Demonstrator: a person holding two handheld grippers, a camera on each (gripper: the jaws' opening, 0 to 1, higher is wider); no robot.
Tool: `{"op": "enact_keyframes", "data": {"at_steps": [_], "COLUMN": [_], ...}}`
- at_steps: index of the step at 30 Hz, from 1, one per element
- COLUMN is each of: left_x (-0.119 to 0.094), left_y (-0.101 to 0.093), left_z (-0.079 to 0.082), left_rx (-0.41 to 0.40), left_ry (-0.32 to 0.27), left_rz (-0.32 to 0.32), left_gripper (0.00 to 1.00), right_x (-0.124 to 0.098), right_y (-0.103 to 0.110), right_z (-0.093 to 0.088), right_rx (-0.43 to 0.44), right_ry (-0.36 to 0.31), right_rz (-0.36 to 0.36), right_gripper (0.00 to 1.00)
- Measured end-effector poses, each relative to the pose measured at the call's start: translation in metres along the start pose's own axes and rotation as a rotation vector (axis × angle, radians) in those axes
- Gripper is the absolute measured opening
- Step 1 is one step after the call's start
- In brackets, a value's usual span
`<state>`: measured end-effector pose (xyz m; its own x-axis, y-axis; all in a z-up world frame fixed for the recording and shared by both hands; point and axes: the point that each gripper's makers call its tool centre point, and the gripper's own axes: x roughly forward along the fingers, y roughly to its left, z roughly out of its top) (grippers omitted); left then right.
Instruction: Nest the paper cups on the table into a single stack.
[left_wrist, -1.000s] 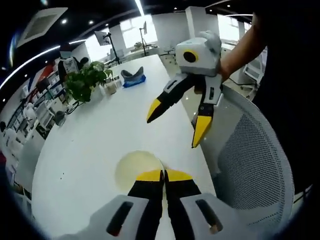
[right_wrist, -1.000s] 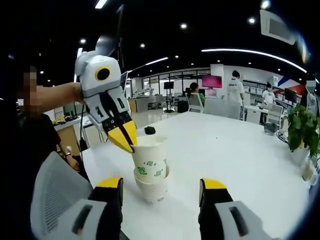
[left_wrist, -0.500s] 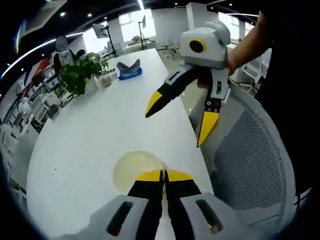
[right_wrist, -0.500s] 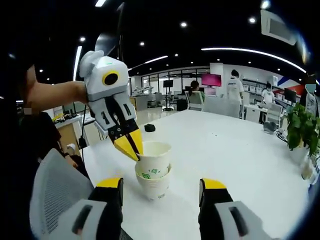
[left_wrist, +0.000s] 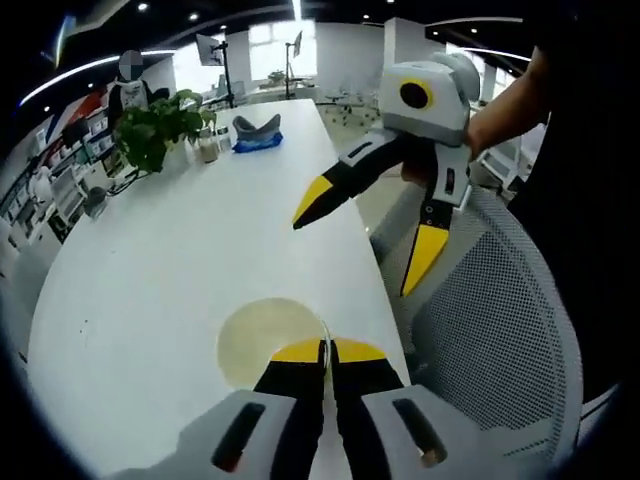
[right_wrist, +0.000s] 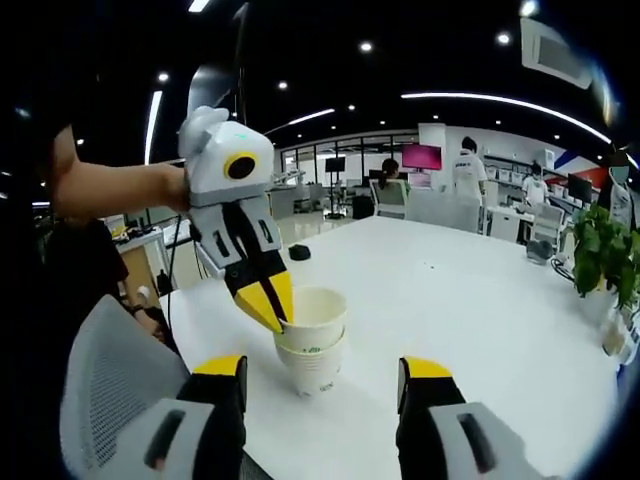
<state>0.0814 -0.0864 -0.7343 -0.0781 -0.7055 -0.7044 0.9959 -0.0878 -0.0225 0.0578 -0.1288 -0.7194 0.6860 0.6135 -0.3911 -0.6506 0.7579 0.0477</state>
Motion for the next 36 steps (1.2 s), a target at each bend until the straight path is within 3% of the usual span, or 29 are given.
{"op": "enact_keyframes", "data": {"at_steps": [22,29,36], "left_x": [0.017,0.015,0.002], "left_y": [0.000,-0.004,-0.003], "left_z": [-0.019,-0.019,-0.014], "left_rx": [-0.061,-0.040,-0.046], "left_ry": [-0.011,0.000,-0.042], "left_rz": [-0.112,-0.096,-0.042], "left_gripper": [0.00,0.01,0.12], "right_x": [-0.003,-0.002,-0.001], "right_y": [-0.001,-0.003,-0.005], "right_z": [-0.004,-0.005,-0.004], "right_rx": [0.012,0.012,0.006], "right_ry": [0.012,0.015,0.014], "right_rz": [-0.015,-0.017,-0.015], "right_gripper": [0.60,0.60,0.60]}}
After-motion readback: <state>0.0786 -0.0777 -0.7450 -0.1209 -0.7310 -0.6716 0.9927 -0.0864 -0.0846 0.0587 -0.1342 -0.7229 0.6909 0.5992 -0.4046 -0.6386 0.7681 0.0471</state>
